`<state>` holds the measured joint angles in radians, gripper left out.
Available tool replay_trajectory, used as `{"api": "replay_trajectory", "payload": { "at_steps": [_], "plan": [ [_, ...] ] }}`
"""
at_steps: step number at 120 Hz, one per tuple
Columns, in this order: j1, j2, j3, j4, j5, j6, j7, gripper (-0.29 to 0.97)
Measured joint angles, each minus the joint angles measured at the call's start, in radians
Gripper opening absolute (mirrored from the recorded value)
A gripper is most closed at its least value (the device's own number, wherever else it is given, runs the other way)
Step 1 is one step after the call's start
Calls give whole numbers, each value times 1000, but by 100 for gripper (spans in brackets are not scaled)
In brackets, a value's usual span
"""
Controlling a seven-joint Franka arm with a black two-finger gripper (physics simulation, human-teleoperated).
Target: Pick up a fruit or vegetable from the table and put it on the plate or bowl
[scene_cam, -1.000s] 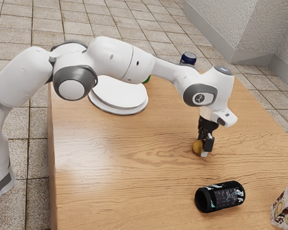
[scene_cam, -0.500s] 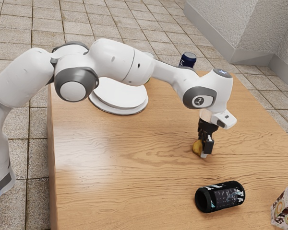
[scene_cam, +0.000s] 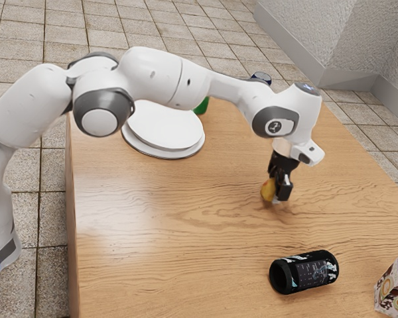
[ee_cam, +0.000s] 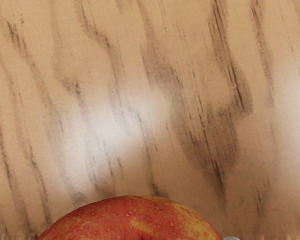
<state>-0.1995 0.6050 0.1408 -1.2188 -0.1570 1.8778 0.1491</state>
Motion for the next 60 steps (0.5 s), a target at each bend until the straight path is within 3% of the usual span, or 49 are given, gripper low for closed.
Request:
{"api": "replay_trajectory", "payload": {
  "at_steps": [28, 60],
  "plan": [
    [-1, -77, 24, -1, 25, -86, -33, 18],
    [-1, -255, 66, -9, 91, -242, -86, 16]
  ]
}}
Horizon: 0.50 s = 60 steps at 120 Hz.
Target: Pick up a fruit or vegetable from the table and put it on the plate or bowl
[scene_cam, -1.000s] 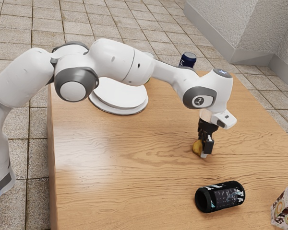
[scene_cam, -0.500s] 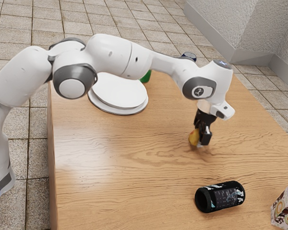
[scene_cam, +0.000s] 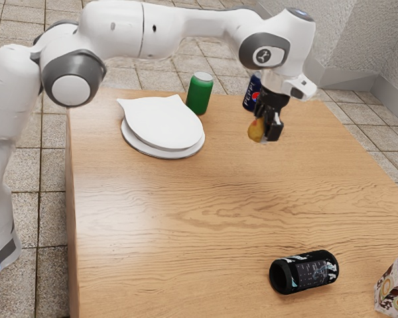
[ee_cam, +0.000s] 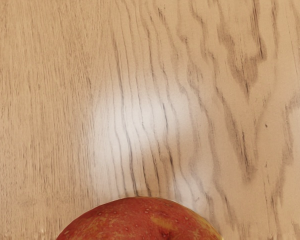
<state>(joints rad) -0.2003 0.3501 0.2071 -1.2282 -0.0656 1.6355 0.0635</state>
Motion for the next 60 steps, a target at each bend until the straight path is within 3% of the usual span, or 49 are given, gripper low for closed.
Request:
{"api": "replay_trajectory", "payload": {
  "at_steps": [30, 60],
  "plan": [
    [6, -154, 193, -84, 29, -172, -45, 16],
    [8, -212, 368, -164, 42, -278, -73, 16]
  ]
}}
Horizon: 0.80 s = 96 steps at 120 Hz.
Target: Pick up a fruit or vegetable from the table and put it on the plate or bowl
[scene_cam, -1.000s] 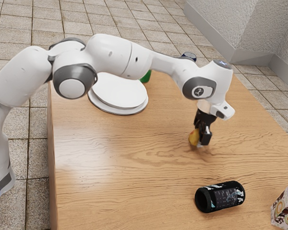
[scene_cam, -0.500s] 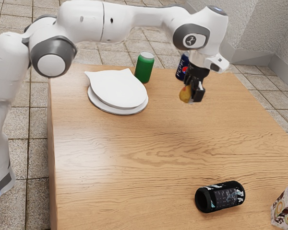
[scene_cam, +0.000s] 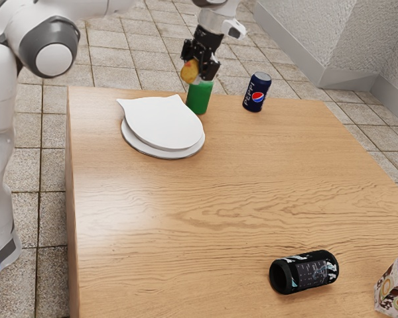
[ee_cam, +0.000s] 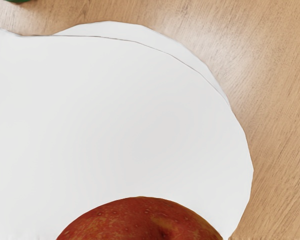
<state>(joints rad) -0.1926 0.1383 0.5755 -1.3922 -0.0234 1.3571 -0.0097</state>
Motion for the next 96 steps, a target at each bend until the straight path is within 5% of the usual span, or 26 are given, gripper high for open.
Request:
{"api": "replay_trajectory", "payload": {
  "at_steps": [46, 69, 96],
  "plan": [
    [6, 0, 86, -28, 4, -49, -25, 16],
    [2, 7, 80, -27, 1, -57, -33, 51],
    [1, 8, 78, -25, -8, -57, -37, 64]
  ]
}}
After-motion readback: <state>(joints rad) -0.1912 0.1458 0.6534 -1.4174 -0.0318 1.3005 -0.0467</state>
